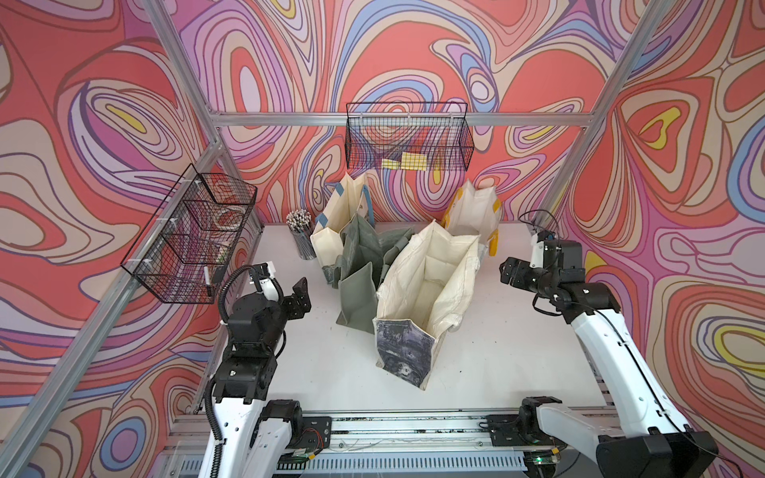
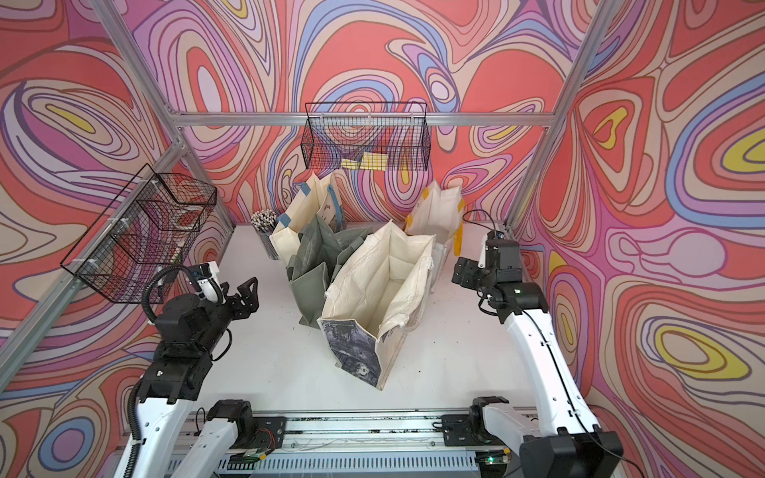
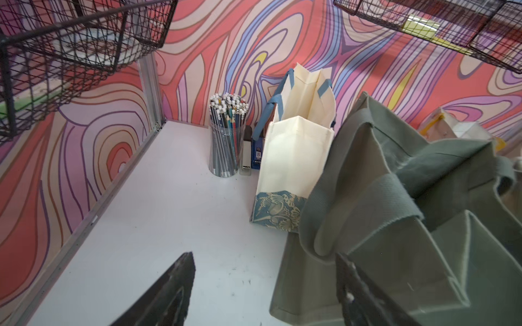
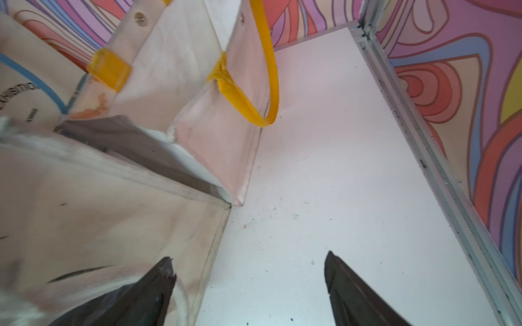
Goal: Put away the canvas bag
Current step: Pick up the canvas bag from the center of the board.
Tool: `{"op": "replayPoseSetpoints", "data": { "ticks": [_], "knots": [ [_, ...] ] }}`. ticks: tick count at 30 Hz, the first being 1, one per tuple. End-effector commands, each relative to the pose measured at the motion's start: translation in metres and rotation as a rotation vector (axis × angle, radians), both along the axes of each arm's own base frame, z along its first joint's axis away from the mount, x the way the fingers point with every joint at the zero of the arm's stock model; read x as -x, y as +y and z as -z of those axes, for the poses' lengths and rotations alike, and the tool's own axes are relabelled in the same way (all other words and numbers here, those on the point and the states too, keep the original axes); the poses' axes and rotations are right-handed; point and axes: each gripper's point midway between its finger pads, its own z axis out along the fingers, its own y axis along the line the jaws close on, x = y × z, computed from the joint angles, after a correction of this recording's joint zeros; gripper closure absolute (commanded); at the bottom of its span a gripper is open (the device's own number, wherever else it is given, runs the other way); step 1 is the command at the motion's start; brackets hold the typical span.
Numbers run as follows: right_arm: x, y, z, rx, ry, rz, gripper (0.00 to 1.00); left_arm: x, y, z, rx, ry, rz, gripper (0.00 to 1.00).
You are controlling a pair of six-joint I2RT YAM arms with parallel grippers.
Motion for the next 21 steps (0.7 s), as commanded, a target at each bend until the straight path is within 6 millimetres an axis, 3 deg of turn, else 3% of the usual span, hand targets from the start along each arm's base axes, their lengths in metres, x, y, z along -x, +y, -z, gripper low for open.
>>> {"op": "replayPoseSetpoints", "data": {
  "ticks": [1,2,7,11,16,21],
  "knots": [
    [0.026,0.025,0.002,-0.113,0.118,-0.1,0.15,0.023,-0.01,0.002,0.052,0.13,0.041,0.06],
    [0.029,0.029,0.0,-0.13,0.119,-0.116,0.16,0.026,-0.012,-0.006,0.044,0.135,0.056,0.01],
    [0.036,0.049,-0.003,-0.239,0.157,-0.187,0.2,0.037,-0.031,-0.044,0.022,0.083,0.159,0.01],
    [0.039,0.06,-0.008,-0.307,0.164,-0.216,0.22,0.033,-0.054,-0.054,0.066,0.213,0.241,0.01],
    [0.041,0.068,-0.024,-0.334,0.148,-0.243,0.25,0.025,-0.1,-0.069,-0.05,0.285,0.38,0.01],
    [0.045,0.076,-0.033,-0.303,0.144,-0.263,0.25,0.019,-0.149,-0.072,-0.142,0.394,0.501,0.01]
  ]
}}
